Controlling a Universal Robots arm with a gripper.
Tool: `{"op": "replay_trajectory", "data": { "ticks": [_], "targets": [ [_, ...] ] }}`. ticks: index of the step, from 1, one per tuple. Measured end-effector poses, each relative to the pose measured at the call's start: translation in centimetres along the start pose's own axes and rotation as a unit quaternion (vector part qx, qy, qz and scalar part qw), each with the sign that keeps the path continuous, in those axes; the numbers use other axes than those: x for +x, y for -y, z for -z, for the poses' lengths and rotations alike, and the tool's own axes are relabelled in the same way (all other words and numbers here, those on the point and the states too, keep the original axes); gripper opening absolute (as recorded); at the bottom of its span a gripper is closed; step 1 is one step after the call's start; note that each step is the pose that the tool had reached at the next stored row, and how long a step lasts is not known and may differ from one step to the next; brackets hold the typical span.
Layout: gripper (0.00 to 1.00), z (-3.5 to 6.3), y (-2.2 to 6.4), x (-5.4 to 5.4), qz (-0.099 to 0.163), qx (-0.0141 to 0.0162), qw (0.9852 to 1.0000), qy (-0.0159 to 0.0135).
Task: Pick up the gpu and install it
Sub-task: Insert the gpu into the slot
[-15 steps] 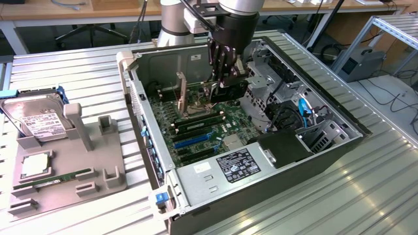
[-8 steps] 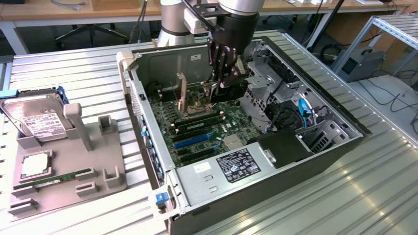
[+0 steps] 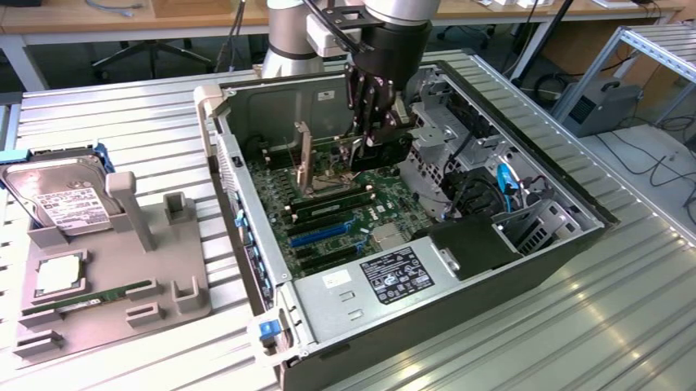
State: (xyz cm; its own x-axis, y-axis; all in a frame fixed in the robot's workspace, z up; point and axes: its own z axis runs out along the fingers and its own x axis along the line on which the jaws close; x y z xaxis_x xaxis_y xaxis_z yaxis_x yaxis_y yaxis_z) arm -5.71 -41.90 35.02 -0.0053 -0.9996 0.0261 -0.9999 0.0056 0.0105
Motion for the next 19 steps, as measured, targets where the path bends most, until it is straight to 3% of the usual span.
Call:
{"op": "replay_trajectory", "data": {
  "ticks": [19],
  "targets": [
    [0.27, -0.05, 0.0, 0.92, 0.0, 0.0, 1.0, 0.0]
  ]
}}
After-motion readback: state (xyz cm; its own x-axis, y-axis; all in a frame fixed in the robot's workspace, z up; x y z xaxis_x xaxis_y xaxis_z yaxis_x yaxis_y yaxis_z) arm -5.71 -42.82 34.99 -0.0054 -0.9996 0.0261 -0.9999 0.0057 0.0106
